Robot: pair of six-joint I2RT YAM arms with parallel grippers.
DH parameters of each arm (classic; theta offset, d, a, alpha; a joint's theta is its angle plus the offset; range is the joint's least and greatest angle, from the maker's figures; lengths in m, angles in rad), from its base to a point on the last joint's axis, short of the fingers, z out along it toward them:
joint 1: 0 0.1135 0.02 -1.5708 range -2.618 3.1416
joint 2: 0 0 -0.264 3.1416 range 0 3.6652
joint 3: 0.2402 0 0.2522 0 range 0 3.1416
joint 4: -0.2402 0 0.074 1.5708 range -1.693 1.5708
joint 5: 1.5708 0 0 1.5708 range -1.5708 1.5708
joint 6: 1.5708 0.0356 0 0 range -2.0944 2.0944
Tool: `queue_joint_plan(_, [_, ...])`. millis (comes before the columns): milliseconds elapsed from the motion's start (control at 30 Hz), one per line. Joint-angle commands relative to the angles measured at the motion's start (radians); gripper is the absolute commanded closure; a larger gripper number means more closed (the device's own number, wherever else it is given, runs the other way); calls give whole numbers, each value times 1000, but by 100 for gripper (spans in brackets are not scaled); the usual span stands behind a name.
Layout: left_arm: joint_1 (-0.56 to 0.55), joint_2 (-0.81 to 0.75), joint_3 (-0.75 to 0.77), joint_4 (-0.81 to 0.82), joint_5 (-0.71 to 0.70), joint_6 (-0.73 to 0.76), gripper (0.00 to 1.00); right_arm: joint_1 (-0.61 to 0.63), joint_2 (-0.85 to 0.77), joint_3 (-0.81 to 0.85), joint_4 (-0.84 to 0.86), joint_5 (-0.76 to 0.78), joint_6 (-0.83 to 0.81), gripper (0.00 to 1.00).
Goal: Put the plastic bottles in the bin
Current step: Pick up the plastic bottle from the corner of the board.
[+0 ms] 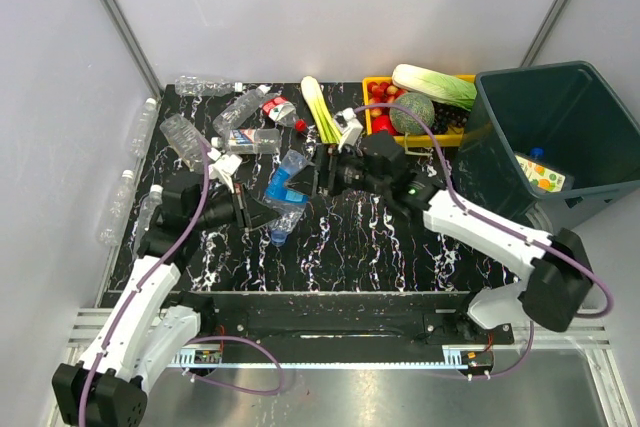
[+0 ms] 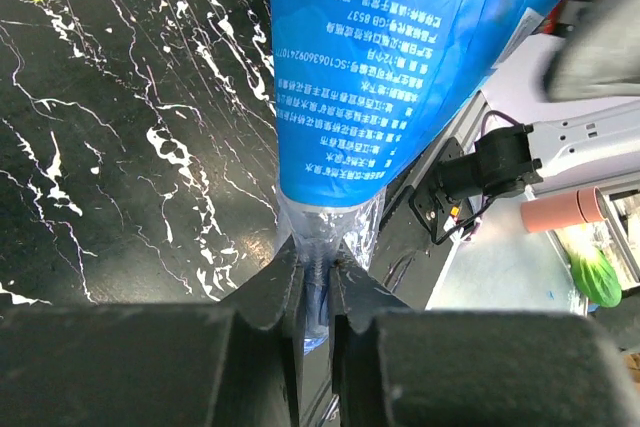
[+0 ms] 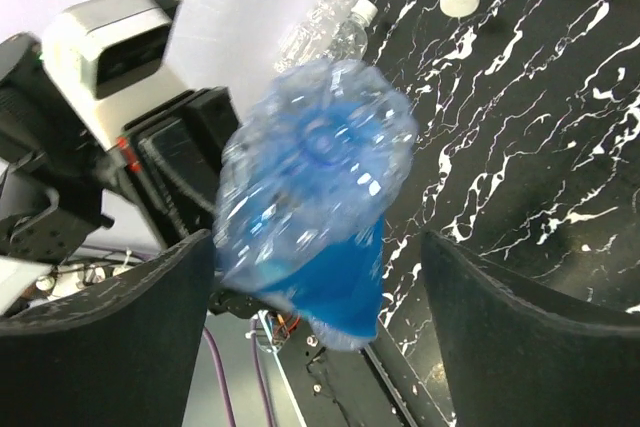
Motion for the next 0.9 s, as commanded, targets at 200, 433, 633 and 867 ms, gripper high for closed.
queue_joint_plan(200, [-2,-41,-5,43,-12,30,89,33,94,45,235,81,93,31])
queue_joint_plan(433, [-2,-28,18,-8,-64,47,40,31,76,35,264,111,70,50])
queue_joint_plan(633, [-2,-54,18,-34,-120,50,21,33,44,-4,301,172,51,66])
queue_joint_plan(867, [-2,-80,9,-48,-170,48,18,31,-82,14,180,367,-130,67])
